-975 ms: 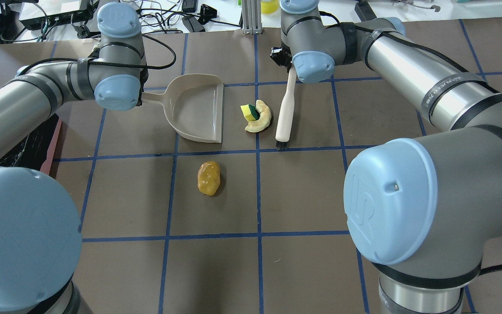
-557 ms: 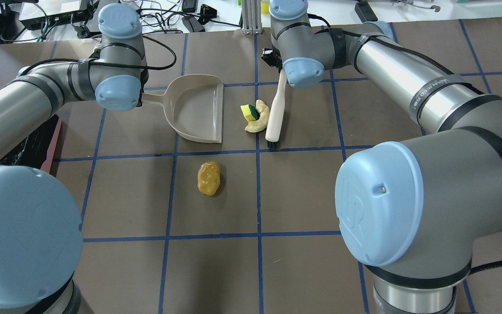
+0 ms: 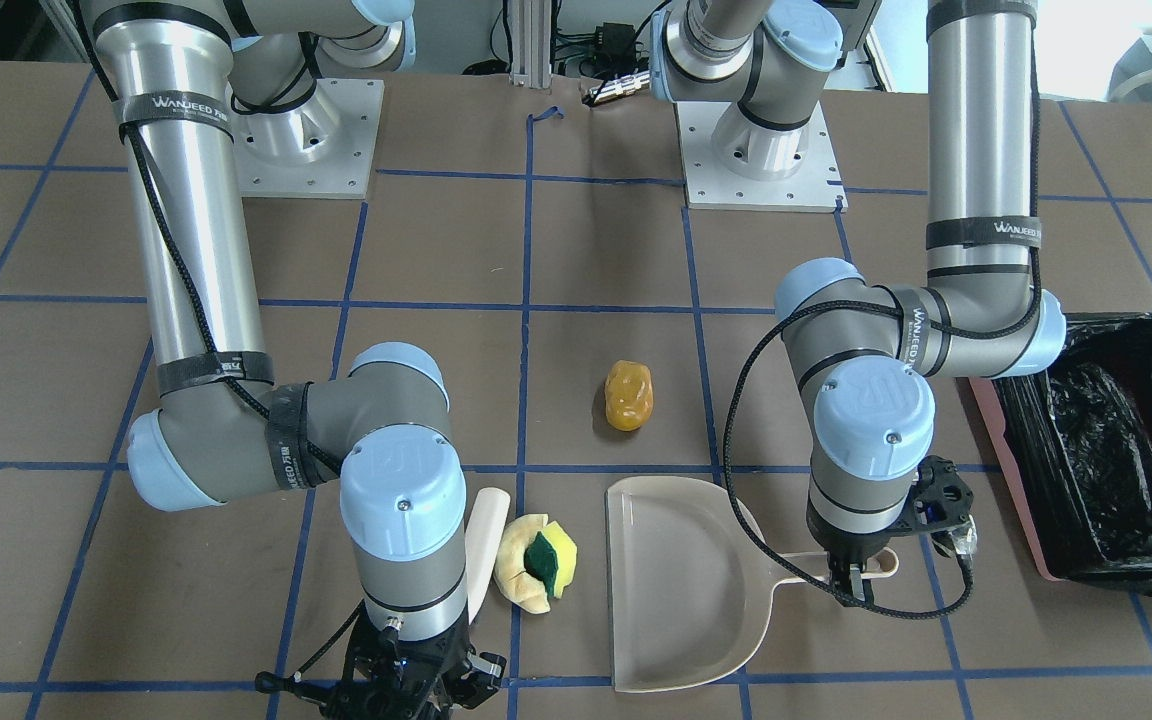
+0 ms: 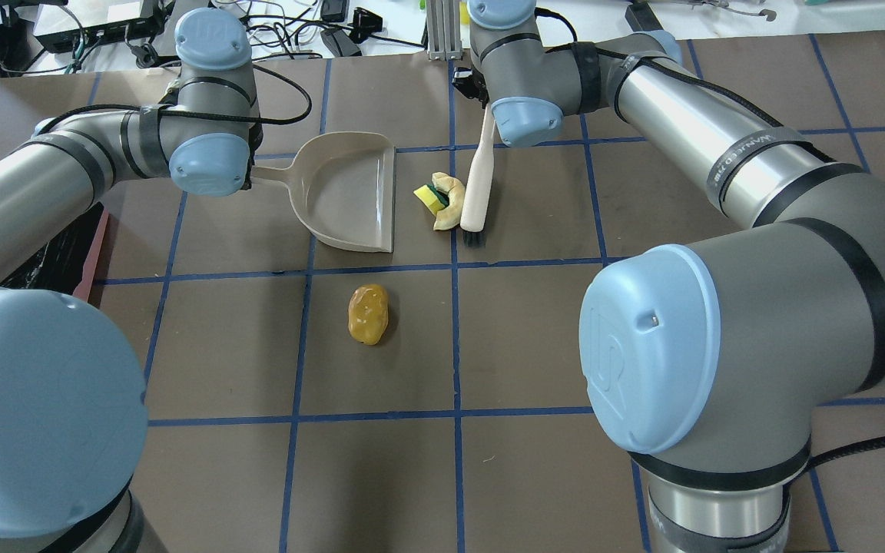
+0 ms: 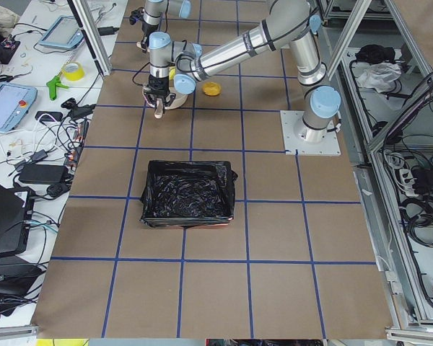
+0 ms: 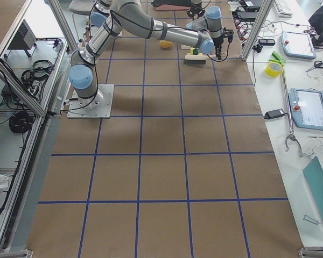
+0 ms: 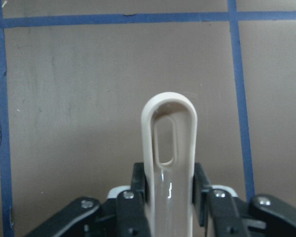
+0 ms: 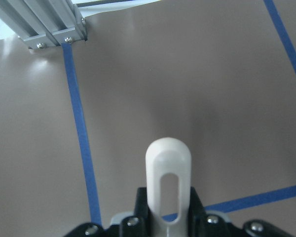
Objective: Sweep and dump trash into bin
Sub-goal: 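Sweep the sponge and ring piece into the dustpan with the right gripper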
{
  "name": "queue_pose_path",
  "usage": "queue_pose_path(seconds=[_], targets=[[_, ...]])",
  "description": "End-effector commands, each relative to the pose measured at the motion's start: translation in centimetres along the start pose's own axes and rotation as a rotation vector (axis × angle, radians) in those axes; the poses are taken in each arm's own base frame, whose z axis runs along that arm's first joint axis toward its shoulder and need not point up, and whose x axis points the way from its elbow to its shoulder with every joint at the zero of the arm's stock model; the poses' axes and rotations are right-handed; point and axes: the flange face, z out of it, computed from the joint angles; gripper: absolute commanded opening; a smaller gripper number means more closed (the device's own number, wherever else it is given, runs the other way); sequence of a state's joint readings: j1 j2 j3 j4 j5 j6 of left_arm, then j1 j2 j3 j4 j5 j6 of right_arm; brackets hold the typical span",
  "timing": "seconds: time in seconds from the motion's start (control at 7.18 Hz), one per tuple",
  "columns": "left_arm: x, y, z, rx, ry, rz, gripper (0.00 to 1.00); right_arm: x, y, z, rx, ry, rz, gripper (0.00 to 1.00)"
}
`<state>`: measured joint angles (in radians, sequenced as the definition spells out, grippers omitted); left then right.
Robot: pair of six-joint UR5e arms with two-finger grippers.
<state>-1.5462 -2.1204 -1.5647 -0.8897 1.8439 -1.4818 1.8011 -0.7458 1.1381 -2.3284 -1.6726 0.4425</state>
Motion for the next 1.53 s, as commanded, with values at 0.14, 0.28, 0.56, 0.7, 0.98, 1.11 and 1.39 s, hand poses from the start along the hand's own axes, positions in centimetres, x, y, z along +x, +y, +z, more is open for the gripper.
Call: queue_pose_path(seconds=[0.14, 0.28, 0.56, 0.7, 0.98, 1.11, 1.39], targets=[[0.0, 0.0, 0.1, 0.0, -0.001, 0.0, 0.0, -3.7, 1.7, 0.4, 0.011, -0.071, -0.005, 0.0], [0.0, 0.0, 0.1, 0.0, -0.001, 0.0, 0.0, -4.7, 1.7, 0.3, 0.019, -0.08, 0.0, 0.0], [0.0, 0.0, 0.1, 0.0, -0.001, 0.0, 0.0, -7.9, 2.7, 0.5, 0.026, -0.106, 0.043, 0.0], [0.0, 0.0, 0.1, 0.0, -0.001, 0.0, 0.0, -9.0, 2.7, 0.4, 0.034, -0.118, 0.074, 0.0], [0.0, 0.1, 0.1, -0.003, -0.001, 0.0, 0.0, -11.0, 4.1, 0.1, 0.025, -0.131, 0.138, 0.0], [0.0, 0.0, 0.1, -0.003, -0.001, 0.0, 0.0, -11.9, 4.9, -0.6, 0.011, -0.144, 0.149, 0.0], [0.0, 0.1, 0.1, -0.005, -0.001, 0.002, 0.0, -13.8, 6.5, -1.7, -0.045, -0.216, 0.164, 0.0]])
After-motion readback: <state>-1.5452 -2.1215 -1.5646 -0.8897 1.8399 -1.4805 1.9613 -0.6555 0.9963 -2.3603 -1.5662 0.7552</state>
